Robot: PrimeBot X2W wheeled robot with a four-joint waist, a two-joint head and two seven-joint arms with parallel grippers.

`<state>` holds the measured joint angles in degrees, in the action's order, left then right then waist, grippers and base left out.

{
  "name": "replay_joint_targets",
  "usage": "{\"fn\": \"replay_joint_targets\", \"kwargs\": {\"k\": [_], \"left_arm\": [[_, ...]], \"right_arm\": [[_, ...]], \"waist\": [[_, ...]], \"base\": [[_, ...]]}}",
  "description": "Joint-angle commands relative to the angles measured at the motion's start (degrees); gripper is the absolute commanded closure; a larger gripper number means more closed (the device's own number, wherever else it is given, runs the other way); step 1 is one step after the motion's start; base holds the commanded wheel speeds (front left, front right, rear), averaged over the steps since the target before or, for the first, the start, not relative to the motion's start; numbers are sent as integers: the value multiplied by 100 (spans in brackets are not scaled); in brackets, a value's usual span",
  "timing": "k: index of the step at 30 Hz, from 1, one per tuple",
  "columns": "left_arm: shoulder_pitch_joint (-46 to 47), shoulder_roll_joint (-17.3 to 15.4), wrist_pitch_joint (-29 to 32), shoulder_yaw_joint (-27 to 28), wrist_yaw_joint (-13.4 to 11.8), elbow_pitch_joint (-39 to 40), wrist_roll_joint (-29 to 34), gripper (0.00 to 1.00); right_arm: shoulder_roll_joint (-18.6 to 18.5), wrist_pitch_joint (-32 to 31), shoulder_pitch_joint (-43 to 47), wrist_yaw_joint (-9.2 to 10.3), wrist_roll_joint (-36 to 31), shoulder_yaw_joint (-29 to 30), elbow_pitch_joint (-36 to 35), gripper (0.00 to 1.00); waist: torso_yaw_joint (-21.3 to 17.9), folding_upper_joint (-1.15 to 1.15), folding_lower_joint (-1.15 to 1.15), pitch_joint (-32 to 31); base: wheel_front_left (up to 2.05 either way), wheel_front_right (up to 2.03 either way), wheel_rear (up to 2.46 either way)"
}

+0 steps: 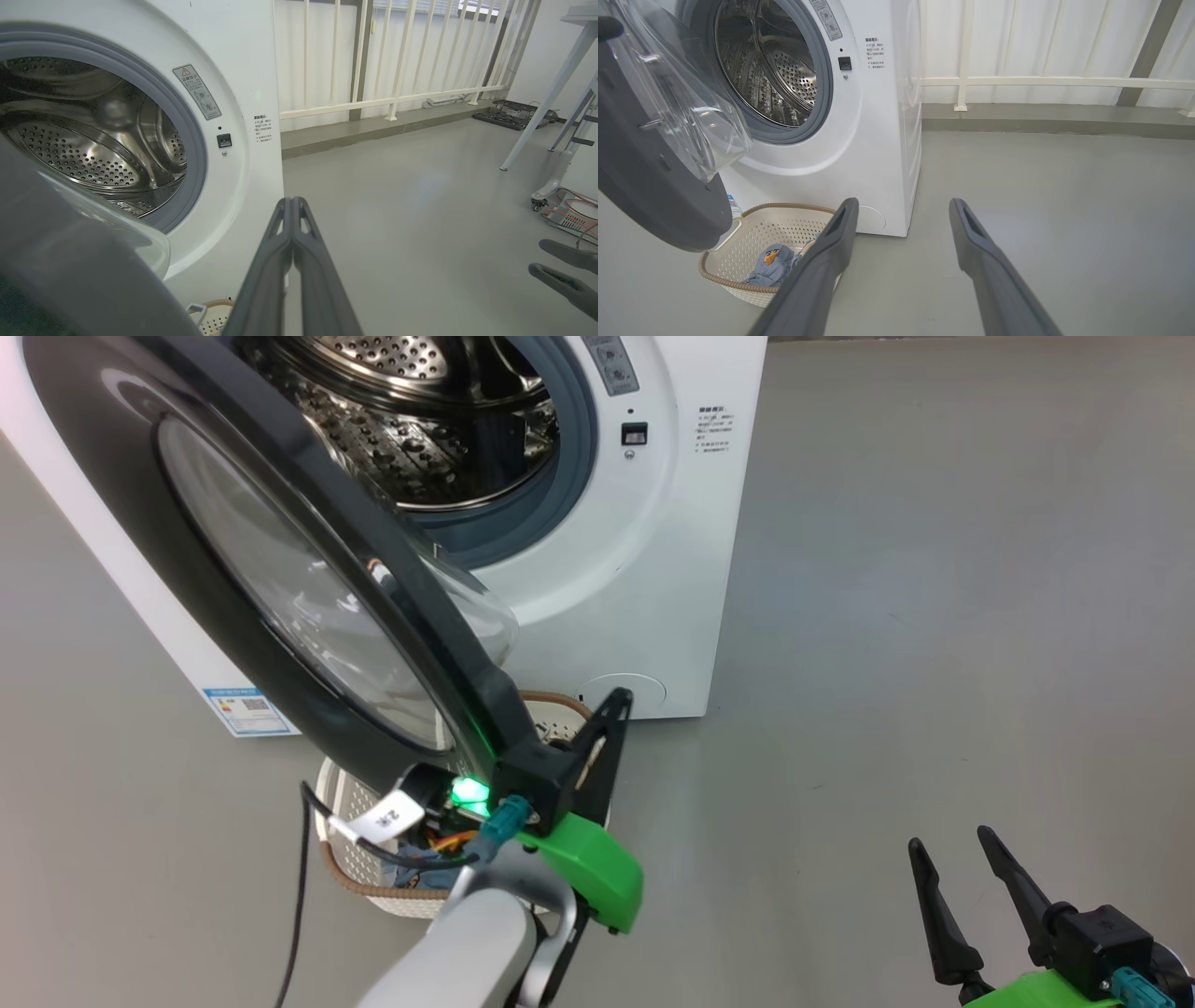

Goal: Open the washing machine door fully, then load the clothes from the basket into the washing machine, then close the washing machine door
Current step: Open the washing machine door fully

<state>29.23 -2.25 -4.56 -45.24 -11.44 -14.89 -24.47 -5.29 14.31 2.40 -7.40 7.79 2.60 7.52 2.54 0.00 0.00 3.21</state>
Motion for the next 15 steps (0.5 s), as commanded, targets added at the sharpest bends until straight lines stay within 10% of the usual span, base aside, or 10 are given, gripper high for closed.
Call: {"fn": "replay_joint_targets", "kwargs": {"k": [1,15], "left_arm": [[304,-78,-64,225,-72,35,-3,100],[221,-139,-213,400,-186,-247,-177,100]], "right_arm": [[-37,69,-191,-9,90,-135,-114,0],[-42,69,-231,-9,100,-58,-145,0]], "waist": [[8,0,0,3],[115,0,0,92]], "base": [[0,0,0],[0,0,0]]}}
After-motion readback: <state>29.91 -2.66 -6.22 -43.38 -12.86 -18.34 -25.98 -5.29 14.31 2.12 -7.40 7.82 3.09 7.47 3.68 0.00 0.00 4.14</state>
